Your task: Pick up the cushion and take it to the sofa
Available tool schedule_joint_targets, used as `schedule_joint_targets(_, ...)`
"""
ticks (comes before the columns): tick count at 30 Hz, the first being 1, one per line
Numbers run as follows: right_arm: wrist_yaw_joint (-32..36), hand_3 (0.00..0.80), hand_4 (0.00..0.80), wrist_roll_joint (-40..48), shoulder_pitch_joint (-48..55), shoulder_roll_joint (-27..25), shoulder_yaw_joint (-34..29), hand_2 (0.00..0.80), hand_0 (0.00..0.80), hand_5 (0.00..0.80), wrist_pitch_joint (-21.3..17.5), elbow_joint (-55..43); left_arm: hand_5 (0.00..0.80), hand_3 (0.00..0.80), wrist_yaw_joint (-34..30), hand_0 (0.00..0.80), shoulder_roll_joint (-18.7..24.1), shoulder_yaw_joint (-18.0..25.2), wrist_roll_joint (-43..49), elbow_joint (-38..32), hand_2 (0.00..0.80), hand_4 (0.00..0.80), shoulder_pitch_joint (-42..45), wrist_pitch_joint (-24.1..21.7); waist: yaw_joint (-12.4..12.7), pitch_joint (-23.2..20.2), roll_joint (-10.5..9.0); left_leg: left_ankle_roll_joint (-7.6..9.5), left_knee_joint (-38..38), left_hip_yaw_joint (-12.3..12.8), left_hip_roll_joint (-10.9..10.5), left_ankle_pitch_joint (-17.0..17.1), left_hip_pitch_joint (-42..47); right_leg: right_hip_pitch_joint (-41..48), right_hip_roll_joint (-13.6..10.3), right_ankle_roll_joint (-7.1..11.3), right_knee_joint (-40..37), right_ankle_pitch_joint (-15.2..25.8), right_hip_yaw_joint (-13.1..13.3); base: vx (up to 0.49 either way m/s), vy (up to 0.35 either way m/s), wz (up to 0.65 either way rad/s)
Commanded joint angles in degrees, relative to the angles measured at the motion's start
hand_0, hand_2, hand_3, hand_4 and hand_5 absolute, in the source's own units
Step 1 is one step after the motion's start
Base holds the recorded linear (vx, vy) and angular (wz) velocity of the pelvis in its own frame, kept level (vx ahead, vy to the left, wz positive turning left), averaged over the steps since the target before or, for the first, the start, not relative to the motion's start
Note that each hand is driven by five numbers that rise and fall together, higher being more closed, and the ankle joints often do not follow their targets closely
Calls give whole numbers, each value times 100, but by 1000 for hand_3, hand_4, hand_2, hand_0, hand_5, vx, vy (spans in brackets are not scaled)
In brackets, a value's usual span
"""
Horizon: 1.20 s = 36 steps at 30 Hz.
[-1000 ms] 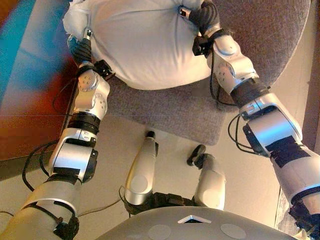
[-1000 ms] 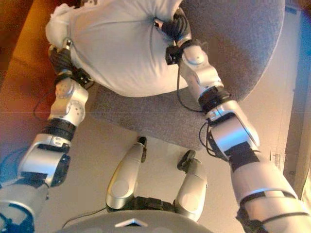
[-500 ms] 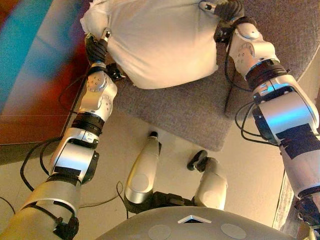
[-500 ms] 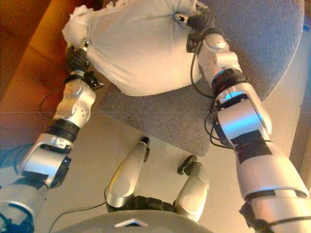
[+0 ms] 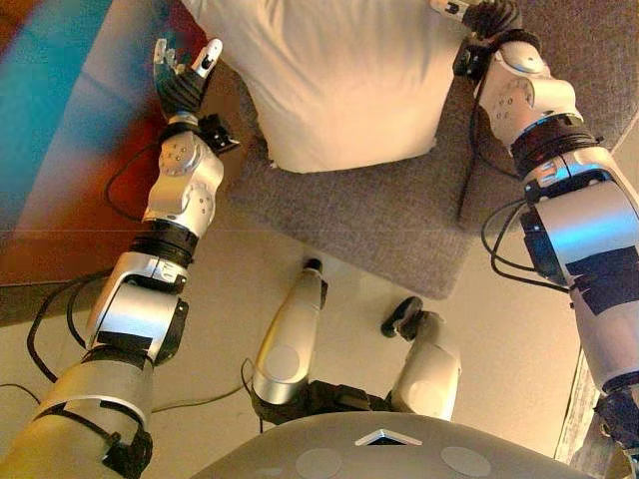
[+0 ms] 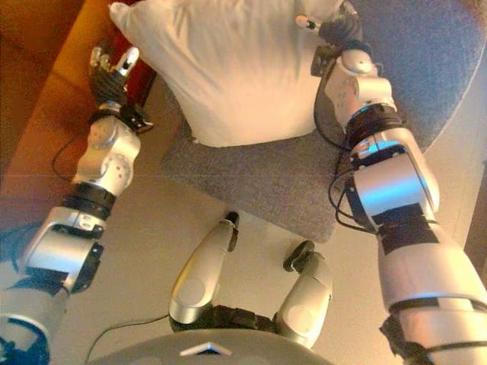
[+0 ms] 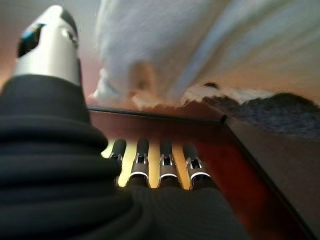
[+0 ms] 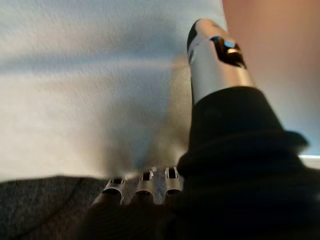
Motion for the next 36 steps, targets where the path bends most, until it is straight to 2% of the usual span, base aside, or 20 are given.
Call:
schedule_joint_targets(1,-104,0,0,97,-200,-344,-104,0,0,0,-279,-268,0,0,69,0,454,376,-223,55,0,0,-158,-303,46,-306,106,-119,-658,119,154,141,325,338,-44,447,-445,255,252,39,-12,-6)
schedule_joint_targets(5,-279,0,0,207,-137,-547,-163,0,0,0,-394,-388,0,0,-128,0,640,588,-402,131,0,0,95,-411,51,-483,71,-146,-1136,120,196,346,595,629,66,483,-995,402,146,28,-2,-7)
schedule_joint_targets(6,-403,0,0,276,-115,-603,-213,0,0,0,-463,-428,0,0,-201,0,664,647,-475,106,0,0,178,-417,53,-513,67,-122,-1234,161,186,506,600,675,73,423,-1164,557,55,-21,10,-5)
schedule_joint_targets(10,-774,0,0,116,1,-804,-385,0,0,0,-609,-658,0,0,-453,0,724,798,-614,-199,0,0,530,-372,72,-707,2,-160,-1368,187,201,516,765,995,141,421,-1527,651,-78,47,-26,-4)
schedule_joint_targets(12,-986,0,0,-264,53,-942,-337,0,0,0,-569,-801,0,0,-585,0,726,828,-604,-378,0,0,718,-324,93,-828,-51,-181,-1436,197,209,507,893,1205,163,423,-1685,685,-151,107,-40,-2)
schedule_joint_targets(16,-1449,0,0,-448,239,-1146,-252,0,0,0,-470,-1046,0,0,-775,0,683,819,-448,-753,0,0,1089,-253,115,-1042,-132,-176,-1656,185,202,511,1260,1682,235,434,-2038,759,-248,136,-30,2)
schedule_joint_targets(19,-1879,0,0,-485,665,-1087,-350,0,0,0,-473,-1597,0,0,-841,0,574,825,-297,-1173,0,0,1469,-199,113,-1228,-174,-144,-1894,179,187,535,1580,2041,316,444,-2347,824,-280,157,-19,-2)
schedule_joint_targets(22,-2018,0,0,-452,1292,-870,-631,0,0,0,-559,-2241,0,0,-957,0,414,888,-204,-1517,0,0,1840,-134,77,-1430,-205,-110,-2135,198,173,596,1840,2314,416,452,-2656,905,-271,142,-13,3)
schedule_joint_targets(29,-1409,0,0,-722,3312,42,-949,0,0,0,-657,-4398,0,0,-1489,0,-202,1016,-37,-2554,0,0,2770,36,-142,-1836,-268,-33,-2642,428,228,686,2306,2617,621,442,-3081,997,-158,68,-27,2)
schedule_joint_targets(32,-992,0,0,-996,4162,386,-1060,0,0,0,-962,-5201,0,0,-1777,0,-472,1110,-143,-2879,0,0,3122,-29,-272,-1954,-269,-3,-2843,544,260,709,2483,2681,688,434,-3192,1014,-105,4,-29,-5)
schedule_joint_targets(36,-73,0,0,-839,5610,861,-1293,0,0,0,-1491,-6062,0,0,-2404,0,-741,1285,-174,-3305,0,0,3715,-1,-460,-2142,-247,60,-3166,720,289,776,2705,2743,786,429,-3322,1042,-14,-5,-34,-8)
